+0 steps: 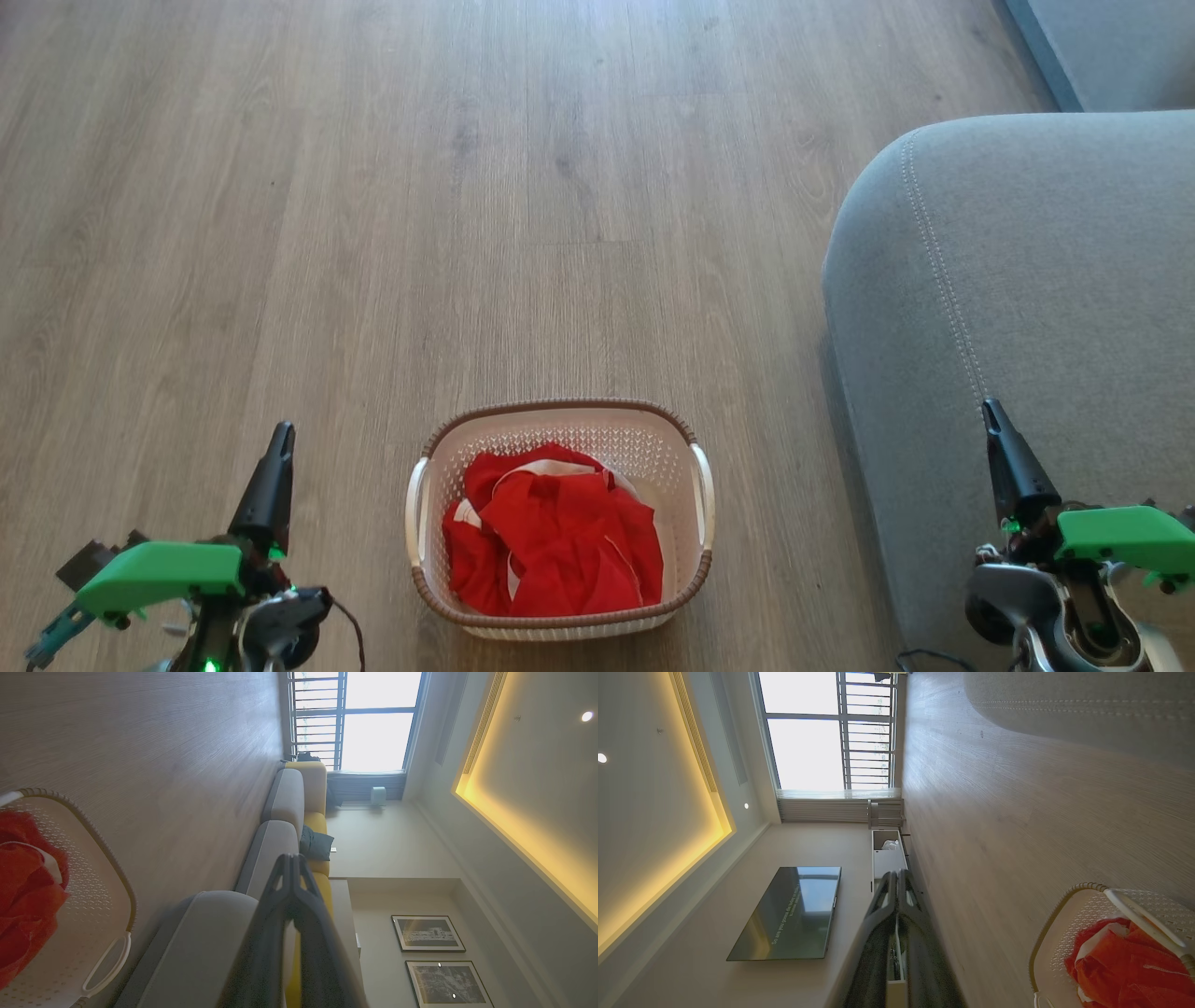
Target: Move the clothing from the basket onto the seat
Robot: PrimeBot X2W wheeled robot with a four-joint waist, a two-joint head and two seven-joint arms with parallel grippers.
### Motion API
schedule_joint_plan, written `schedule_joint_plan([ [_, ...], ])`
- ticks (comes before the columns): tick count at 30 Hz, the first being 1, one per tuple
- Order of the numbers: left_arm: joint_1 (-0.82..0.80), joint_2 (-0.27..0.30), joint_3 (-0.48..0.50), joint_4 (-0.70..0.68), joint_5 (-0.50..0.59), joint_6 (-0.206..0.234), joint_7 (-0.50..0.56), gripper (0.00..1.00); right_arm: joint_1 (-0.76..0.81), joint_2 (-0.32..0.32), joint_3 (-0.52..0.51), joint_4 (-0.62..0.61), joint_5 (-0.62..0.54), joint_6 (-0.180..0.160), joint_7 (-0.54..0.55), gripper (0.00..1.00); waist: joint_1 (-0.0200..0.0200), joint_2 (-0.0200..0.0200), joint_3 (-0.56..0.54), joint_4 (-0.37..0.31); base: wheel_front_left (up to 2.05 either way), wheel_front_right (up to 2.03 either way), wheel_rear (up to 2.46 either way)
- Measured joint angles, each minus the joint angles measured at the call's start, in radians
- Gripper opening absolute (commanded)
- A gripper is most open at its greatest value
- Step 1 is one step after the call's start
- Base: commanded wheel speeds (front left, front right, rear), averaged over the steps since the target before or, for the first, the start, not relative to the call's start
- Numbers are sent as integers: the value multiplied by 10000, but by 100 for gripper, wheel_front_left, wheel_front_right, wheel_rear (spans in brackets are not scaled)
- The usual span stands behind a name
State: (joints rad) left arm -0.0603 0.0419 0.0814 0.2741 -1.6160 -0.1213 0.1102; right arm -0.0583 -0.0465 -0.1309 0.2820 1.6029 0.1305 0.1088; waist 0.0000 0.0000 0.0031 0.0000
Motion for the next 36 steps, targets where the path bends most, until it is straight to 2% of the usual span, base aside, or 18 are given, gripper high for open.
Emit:
schedule_joint_plan([
  [29,0,0,0,0,0,0,0,0,0,0,0,0,-2,0,0,0,0,0,0,0,0,0,0],
  [30,1,-2,-2,8,-2,2,0,100,1,0,2,10,-2,0,0,100,0,0,0,0,0,0,0],
  [31,26,-12,-10,107,-2,15,-2,100,32,4,15,119,-2,2,-2,100,0,0,0,0,0,0,0],
  [32,91,-27,-23,263,-2,15,-2,0,114,19,35,267,-2,2,-2,0,0,0,0,0,0,0,0],
  [34,338,-67,-50,583,-2,15,-2,0,350,73,56,612,-2,2,-2,0,0,0,1,-1,0,0,0],
  [35,495,-81,-81,744,-2,17,-2,100,481,100,63,786,-2,2,-2,100,0,0,4,-1,0,0,0],
  [36,648,-96,-92,823,-2,17,-10,100,616,111,73,859,-2,2,-6,100,0,0,13,-3,0,0,0],
])
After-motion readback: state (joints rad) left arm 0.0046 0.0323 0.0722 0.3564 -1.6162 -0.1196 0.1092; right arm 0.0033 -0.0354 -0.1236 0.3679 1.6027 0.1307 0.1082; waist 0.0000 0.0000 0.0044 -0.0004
